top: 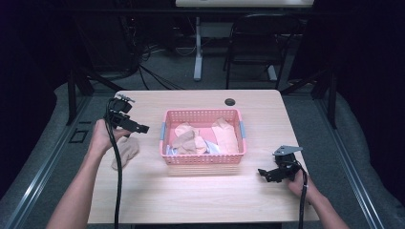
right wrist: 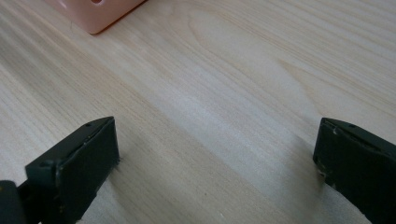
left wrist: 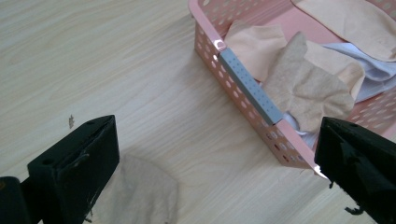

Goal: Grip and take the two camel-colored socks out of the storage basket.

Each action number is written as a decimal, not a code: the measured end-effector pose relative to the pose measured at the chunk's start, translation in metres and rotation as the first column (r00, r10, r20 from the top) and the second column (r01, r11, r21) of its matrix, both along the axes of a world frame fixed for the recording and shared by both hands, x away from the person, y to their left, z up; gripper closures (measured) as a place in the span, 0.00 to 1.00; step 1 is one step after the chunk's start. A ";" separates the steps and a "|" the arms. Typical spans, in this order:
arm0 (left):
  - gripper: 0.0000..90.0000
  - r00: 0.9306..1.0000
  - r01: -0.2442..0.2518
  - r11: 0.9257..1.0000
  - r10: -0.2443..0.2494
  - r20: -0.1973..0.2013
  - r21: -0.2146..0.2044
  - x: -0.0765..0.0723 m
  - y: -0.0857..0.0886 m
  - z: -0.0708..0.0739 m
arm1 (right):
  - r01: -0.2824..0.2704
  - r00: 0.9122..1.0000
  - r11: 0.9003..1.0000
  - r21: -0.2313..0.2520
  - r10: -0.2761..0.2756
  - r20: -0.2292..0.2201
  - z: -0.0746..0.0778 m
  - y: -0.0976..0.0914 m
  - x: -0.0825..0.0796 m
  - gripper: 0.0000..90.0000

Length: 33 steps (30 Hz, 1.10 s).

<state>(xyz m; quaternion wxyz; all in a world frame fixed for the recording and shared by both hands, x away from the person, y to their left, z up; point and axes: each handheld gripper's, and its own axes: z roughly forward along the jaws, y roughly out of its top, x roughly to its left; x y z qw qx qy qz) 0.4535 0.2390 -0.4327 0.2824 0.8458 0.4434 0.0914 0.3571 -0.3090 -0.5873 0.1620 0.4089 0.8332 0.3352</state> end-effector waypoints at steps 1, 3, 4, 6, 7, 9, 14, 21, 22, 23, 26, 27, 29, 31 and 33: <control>0.00 1.000 0.002 1.000 -0.002 0.002 0.000 0.001 -0.001 0.000 | 0.000 1.000 1.000 0.000 0.000 0.000 0.000 0.000 0.000 0.00; 0.00 1.000 0.003 1.000 -0.003 0.003 -0.004 0.002 -0.002 0.001 | -0.001 1.000 1.000 0.000 0.001 0.000 0.000 0.000 0.000 0.00; 0.00 1.000 0.006 1.000 -0.006 0.002 -0.005 0.003 -0.005 0.002 | -0.002 1.000 1.000 -0.001 0.002 0.000 0.000 0.000 0.000 0.00; 0.00 1.000 0.016 1.000 -0.016 0.007 -0.006 0.004 -0.009 0.003 | -0.002 1.000 1.000 0.000 0.002 0.000 0.000 0.000 0.000 0.00; 0.00 1.000 0.022 1.000 -0.022 0.008 -0.005 0.004 -0.011 0.004 | -0.001 1.000 1.000 -0.001 0.001 0.000 0.000 0.000 0.000 0.00; 0.00 0.999 0.033 0.999 -0.033 0.012 -0.006 0.005 -0.014 0.006 | -0.001 1.000 1.000 -0.001 0.001 0.000 0.000 0.000 0.000 0.00; 0.00 0.997 0.075 0.997 -0.075 0.018 0.001 0.010 -0.033 0.012 | -0.002 1.000 1.000 0.000 0.002 0.000 0.000 0.000 0.000 0.00; 0.00 0.992 0.121 0.992 -0.122 0.012 0.025 0.015 -0.055 0.007 | -0.002 1.000 1.000 -0.001 0.002 0.000 0.000 0.000 0.000 0.00; 0.00 0.991 0.135 0.990 -0.136 0.007 0.032 0.018 -0.064 0.003 | -0.004 1.000 1.000 0.000 0.004 -0.001 0.000 0.000 0.000 0.00; 0.00 0.990 0.144 0.989 -0.144 0.008 0.042 0.020 -0.069 0.001 | -0.006 1.000 1.000 0.000 0.006 -0.001 0.000 0.000 0.000 0.00; 0.00 0.987 0.163 0.986 -0.163 0.005 0.043 0.022 -0.079 -0.003 | -0.006 1.000 1.000 -0.001 0.006 0.000 0.000 0.000 0.000 0.00; 0.00 0.986 0.168 0.985 -0.168 0.005 0.044 0.022 -0.082 -0.004 | -0.005 1.000 1.000 -0.001 0.005 0.000 0.000 0.000 0.000 0.00; 0.00 0.982 0.188 0.981 -0.188 0.000 0.043 0.021 -0.093 -0.008 | -0.005 1.000 1.000 -0.001 0.005 0.004 0.000 0.000 0.000 0.00; 0.00 0.977 0.213 0.975 -0.212 -0.013 0.065 0.021 -0.108 -0.015 | -0.004 1.000 1.000 -0.002 0.004 0.000 0.000 0.000 0.000 0.00; 0.00 0.975 0.220 0.974 -0.219 -0.025 0.058 0.023 -0.111 -0.019 | -0.007 1.000 1.000 -0.002 0.007 -0.001 0.000 0.000 0.000 0.00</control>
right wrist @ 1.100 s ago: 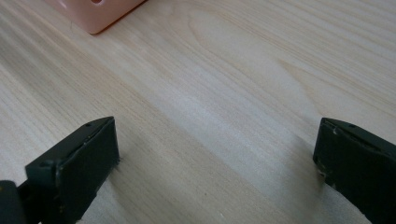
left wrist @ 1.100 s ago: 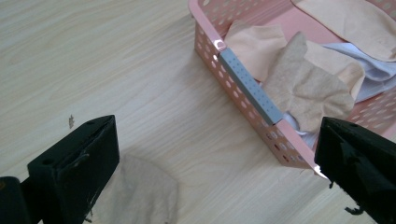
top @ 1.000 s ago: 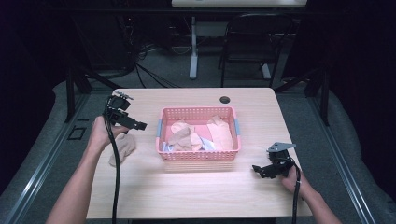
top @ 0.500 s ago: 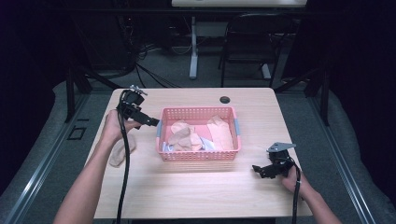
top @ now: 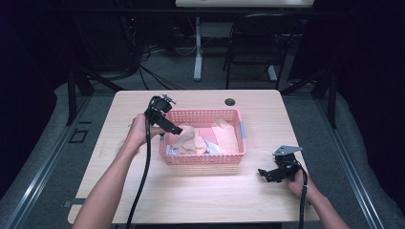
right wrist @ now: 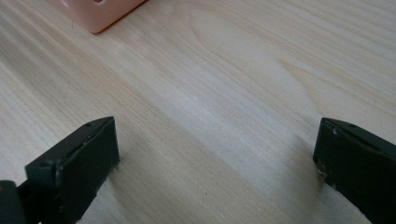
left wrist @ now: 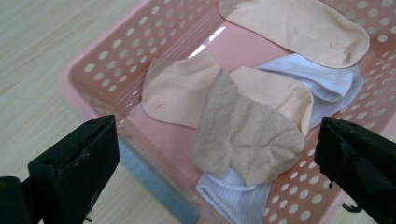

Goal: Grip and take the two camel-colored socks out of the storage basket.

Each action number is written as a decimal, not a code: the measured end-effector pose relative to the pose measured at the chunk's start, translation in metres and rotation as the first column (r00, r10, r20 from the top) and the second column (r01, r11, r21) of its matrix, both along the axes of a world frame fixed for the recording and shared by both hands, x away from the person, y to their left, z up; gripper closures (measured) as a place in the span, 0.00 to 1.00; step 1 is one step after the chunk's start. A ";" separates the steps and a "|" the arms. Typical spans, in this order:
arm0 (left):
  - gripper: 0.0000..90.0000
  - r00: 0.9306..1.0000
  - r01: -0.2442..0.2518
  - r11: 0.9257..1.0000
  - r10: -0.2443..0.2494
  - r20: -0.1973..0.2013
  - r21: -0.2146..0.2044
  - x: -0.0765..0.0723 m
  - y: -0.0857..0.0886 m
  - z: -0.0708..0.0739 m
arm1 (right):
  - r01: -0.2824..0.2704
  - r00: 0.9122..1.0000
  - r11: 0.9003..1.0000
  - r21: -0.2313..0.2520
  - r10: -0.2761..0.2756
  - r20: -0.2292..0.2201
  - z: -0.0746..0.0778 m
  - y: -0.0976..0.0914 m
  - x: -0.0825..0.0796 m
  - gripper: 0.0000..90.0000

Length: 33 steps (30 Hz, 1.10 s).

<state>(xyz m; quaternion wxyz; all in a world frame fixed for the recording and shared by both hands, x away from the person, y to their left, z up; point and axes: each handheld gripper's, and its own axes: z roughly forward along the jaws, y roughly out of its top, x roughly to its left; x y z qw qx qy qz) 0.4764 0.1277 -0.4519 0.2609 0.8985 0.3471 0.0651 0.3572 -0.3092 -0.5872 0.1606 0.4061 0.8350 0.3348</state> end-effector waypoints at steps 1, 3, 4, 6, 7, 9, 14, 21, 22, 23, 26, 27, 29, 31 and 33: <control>0.00 1.000 0.019 1.000 -0.019 -0.021 -0.020 0.003 -0.004 -0.009 | 0.000 1.000 1.000 0.001 0.000 0.000 0.000 0.000 0.000 0.00; 0.00 0.999 0.023 1.000 -0.024 -0.031 -0.020 0.006 -0.008 -0.017 | 0.002 1.000 1.000 0.001 -0.002 0.001 0.000 0.000 0.000 0.00; 0.00 0.999 0.023 1.000 -0.024 -0.031 -0.020 0.006 -0.008 -0.017 | 0.002 1.000 1.000 0.001 -0.002 0.001 0.000 0.000 0.000 0.00; 0.00 0.999 0.025 1.000 -0.026 -0.034 -0.011 0.007 -0.012 -0.024 | -0.001 1.000 1.000 0.001 0.001 0.000 0.000 0.000 0.000 0.00; 0.00 0.999 0.031 1.000 -0.031 -0.038 0.005 0.008 -0.016 -0.028 | 0.000 1.000 1.000 0.001 0.000 0.001 0.000 0.000 0.000 0.00; 0.00 0.999 0.036 0.999 -0.035 -0.032 0.015 0.009 -0.020 -0.030 | 0.000 1.000 1.000 0.001 0.000 0.001 0.000 0.000 0.000 0.00; 0.03 0.998 0.054 0.998 -0.052 -0.041 0.043 0.010 -0.028 -0.037 | 0.002 1.000 1.000 0.001 -0.002 0.002 0.000 0.000 0.000 0.00; 0.25 0.996 0.053 0.994 -0.046 -0.071 0.098 0.013 -0.041 -0.050 | 0.001 1.000 1.000 0.001 -0.001 0.005 0.000 0.000 0.000 0.00; 0.30 0.996 0.041 0.991 -0.031 -0.078 0.124 0.013 -0.043 -0.053 | 0.002 1.000 1.000 0.001 -0.002 0.005 0.000 0.000 0.000 0.00; 0.32 0.996 0.035 0.990 -0.023 -0.086 0.133 0.014 -0.043 -0.055 | 0.001 1.000 1.000 0.001 -0.001 0.006 0.000 0.000 0.000 0.00; 0.40 0.995 0.023 0.989 -0.009 -0.097 0.143 0.014 -0.043 -0.058 | 0.000 1.000 1.000 0.002 0.000 0.003 0.000 0.000 0.000 0.00; 0.42 0.995 0.002 0.988 0.013 -0.097 0.153 0.015 -0.044 -0.060 | -0.001 1.000 1.000 0.001 0.001 0.002 0.000 0.000 0.000 0.00; 0.50 0.994 -0.002 0.983 0.022 -0.105 0.183 0.015 -0.045 -0.062 | -0.002 1.000 1.000 0.001 0.002 0.001 0.000 0.000 0.000 0.00; 0.57 0.994 -0.013 0.979 0.035 -0.107 0.205 0.015 -0.048 -0.066 | -0.002 1.000 1.000 0.001 0.002 0.002 0.000 0.000 0.000 0.00; 0.67 0.993 -0.020 0.976 0.044 -0.110 0.217 0.015 -0.049 -0.068 | -0.003 1.000 1.000 0.001 0.003 0.002 0.000 0.000 0.000 0.00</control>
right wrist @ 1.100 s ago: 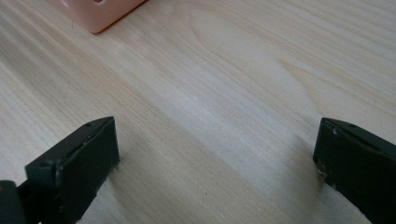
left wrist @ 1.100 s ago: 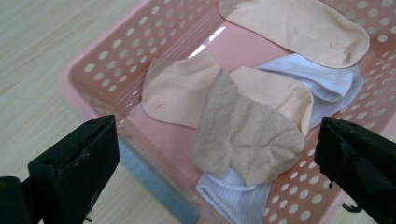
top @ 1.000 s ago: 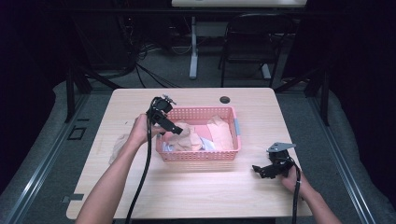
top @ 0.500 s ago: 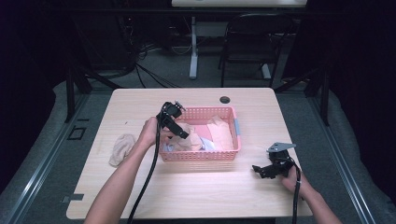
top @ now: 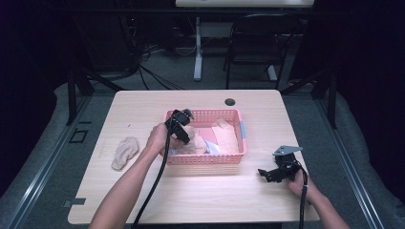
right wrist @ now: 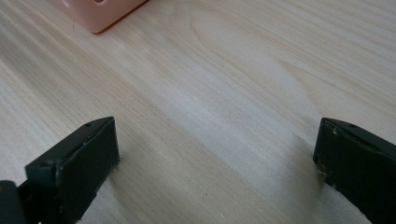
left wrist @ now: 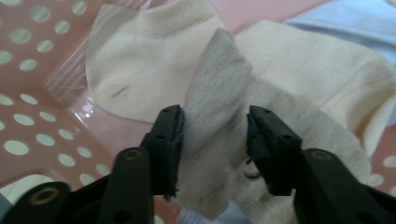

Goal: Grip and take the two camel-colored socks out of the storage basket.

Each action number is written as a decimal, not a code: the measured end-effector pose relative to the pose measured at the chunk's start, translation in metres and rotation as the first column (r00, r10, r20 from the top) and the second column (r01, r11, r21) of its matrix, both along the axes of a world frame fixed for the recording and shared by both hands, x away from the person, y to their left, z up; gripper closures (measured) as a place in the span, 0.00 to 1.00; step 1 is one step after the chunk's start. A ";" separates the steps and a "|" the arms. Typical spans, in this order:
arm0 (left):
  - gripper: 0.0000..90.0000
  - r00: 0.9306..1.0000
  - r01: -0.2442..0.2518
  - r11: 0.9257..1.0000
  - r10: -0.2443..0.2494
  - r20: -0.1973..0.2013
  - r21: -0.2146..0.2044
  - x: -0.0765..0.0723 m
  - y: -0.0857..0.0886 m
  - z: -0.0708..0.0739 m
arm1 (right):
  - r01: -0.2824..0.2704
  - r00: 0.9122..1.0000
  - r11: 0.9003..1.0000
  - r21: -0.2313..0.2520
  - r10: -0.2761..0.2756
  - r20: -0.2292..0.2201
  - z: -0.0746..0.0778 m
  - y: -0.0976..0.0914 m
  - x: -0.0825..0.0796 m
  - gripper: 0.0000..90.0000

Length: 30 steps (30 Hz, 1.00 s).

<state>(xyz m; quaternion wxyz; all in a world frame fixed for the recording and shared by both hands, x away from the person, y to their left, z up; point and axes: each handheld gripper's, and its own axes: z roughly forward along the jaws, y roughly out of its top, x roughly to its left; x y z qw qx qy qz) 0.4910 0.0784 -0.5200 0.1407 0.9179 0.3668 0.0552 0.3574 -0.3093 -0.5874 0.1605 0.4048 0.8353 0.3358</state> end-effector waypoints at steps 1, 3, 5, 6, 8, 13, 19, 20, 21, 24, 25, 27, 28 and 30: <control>0.74 1.000 0.000 1.000 0.000 0.000 0.000 0.000 0.000 0.000 | 0.000 1.000 1.000 0.000 0.000 0.000 0.000 0.000 0.000 0.00; 0.85 1.000 0.001 1.000 -0.001 -0.003 -0.001 -0.001 -0.001 -0.001 | 0.001 1.000 1.000 0.000 -0.001 0.003 0.000 0.000 0.000 0.00; 0.93 1.000 0.010 1.000 -0.009 0.004 -0.008 -0.005 -0.001 0.000 | 0.001 1.000 1.000 -0.001 -0.001 0.002 0.000 0.000 0.000 0.00; 0.94 1.000 0.014 1.000 -0.014 0.010 -0.019 -0.007 0.001 0.002 | 0.001 1.000 1.000 -0.001 -0.001 0.002 0.000 0.000 0.000 0.00; 0.94 1.000 0.014 0.999 -0.013 0.024 -0.043 -0.008 0.005 0.007 | 0.004 1.000 1.000 0.000 -0.004 0.005 0.000 0.000 0.000 0.00; 0.94 0.999 0.029 0.997 -0.026 0.045 -0.075 -0.012 0.011 0.017 | 0.002 1.000 1.000 0.000 -0.002 0.002 0.000 0.000 0.000 0.00; 0.95 0.996 0.044 0.994 -0.035 0.082 -0.100 -0.016 0.015 0.033 | 0.002 1.000 1.000 0.000 -0.002 0.001 0.000 0.000 0.000 0.00; 0.95 0.996 0.045 0.993 -0.036 0.085 -0.108 -0.017 0.015 0.037 | 0.002 1.000 1.000 0.000 -0.002 0.001 0.000 0.000 0.000 0.00; 0.95 0.995 0.047 0.993 -0.038 0.091 -0.108 -0.018 0.016 0.041 | 0.001 1.000 1.000 -0.001 -0.001 0.000 0.000 0.000 0.000 0.00; 0.95 0.994 0.048 0.991 -0.035 0.104 -0.125 -0.019 0.019 0.051 | 0.001 1.000 1.000 0.000 -0.001 0.000 0.000 0.000 0.000 0.00; 0.95 0.994 0.049 0.991 -0.037 0.101 -0.122 -0.019 0.019 0.055 | 0.001 1.000 1.000 0.000 -0.001 0.000 0.000 0.000 0.000 0.00; 0.95 0.994 0.049 0.990 -0.036 0.106 -0.130 -0.020 0.020 0.058 | 0.002 1.000 1.000 -0.001 -0.002 0.000 0.000 0.000 0.000 0.00; 0.95 0.994 0.054 0.990 -0.040 0.105 -0.129 -0.021 0.021 0.067 | 0.002 1.000 1.000 0.000 -0.002 0.000 0.000 0.000 0.000 0.00; 0.95 0.992 0.056 0.987 -0.038 0.119 -0.148 -0.023 0.023 0.076 | 0.002 1.000 1.000 0.000 -0.002 0.000 0.000 0.000 0.000 0.00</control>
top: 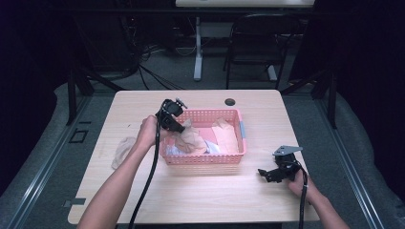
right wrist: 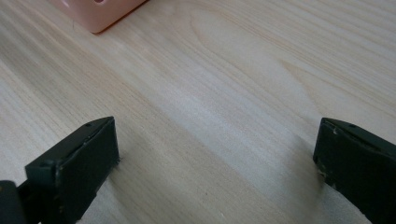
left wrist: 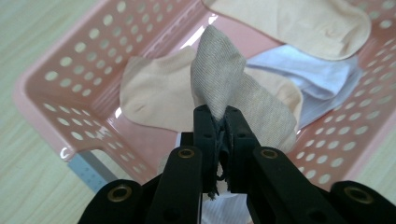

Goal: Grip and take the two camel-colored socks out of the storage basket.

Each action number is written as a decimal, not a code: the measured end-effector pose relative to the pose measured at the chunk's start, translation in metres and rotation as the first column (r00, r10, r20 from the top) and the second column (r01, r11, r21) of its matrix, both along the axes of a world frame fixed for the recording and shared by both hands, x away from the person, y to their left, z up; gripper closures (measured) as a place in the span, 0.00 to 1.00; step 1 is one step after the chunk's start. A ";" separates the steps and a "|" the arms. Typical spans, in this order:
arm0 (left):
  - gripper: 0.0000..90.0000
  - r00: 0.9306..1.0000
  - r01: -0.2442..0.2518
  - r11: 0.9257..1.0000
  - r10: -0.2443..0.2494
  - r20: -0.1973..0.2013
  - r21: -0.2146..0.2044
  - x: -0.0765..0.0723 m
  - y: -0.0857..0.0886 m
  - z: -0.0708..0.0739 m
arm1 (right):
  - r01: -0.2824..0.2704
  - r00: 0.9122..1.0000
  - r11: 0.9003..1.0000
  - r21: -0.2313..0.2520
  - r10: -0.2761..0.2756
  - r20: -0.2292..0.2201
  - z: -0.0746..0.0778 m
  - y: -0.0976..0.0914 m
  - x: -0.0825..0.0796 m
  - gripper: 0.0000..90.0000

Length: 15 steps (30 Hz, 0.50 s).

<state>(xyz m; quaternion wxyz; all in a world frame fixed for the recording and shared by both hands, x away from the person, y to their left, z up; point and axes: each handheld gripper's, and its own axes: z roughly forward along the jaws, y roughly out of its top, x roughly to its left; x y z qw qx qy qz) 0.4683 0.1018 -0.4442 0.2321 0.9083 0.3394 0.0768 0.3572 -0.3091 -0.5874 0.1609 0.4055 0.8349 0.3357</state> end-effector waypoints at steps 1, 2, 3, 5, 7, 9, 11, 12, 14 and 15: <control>0.95 1.000 0.000 1.000 0.000 0.000 0.000 0.000 0.000 0.000 | 0.000 1.000 1.000 0.000 0.000 0.000 0.000 0.000 0.000 0.00; 0.95 1.000 0.001 1.000 -0.001 0.013 -0.024 -0.002 0.003 0.009 | 0.000 1.000 1.000 0.000 0.000 0.000 0.000 0.000 0.000 0.00; 0.95 1.000 0.001 1.000 -0.001 0.013 -0.024 -0.002 0.003 0.009 | 0.000 1.000 1.000 0.000 0.000 0.000 0.000 0.000 0.000 0.00; 0.95 1.000 0.000 0.999 0.001 0.028 -0.041 -0.003 0.006 0.018 | 0.000 1.000 1.000 0.000 0.000 0.000 0.000 0.000 0.000 0.00; 0.95 1.000 0.004 0.999 -0.003 0.028 -0.038 -0.003 0.006 0.020 | -0.002 1.000 1.000 0.000 0.002 -0.001 0.000 0.000 0.000 0.00; 0.95 0.999 0.002 0.999 0.000 0.034 -0.037 -0.002 0.009 0.024 | -0.002 1.000 1.000 0.000 0.002 0.000 0.000 0.000 0.000 0.00; 0.95 0.999 -0.001 0.999 0.002 0.034 -0.039 -0.002 0.010 0.026 | -0.001 1.000 1.000 0.001 0.001 0.000 0.000 0.000 0.000 0.00; 0.95 0.999 -0.001 0.999 0.003 0.039 -0.046 -0.002 0.011 0.029 | -0.002 1.000 1.000 0.000 0.002 -0.001 0.000 0.000 0.000 0.00; 0.95 0.999 -0.002 0.999 0.005 0.047 -0.049 -0.003 0.012 0.035 | 0.000 1.000 1.000 0.000 0.000 0.000 0.000 0.000 0.000 0.00; 0.95 0.999 -0.002 0.999 0.005 0.047 -0.049 -0.003 0.012 0.035 | 0.000 1.000 1.000 0.000 0.000 0.000 0.000 0.000 0.000 0.00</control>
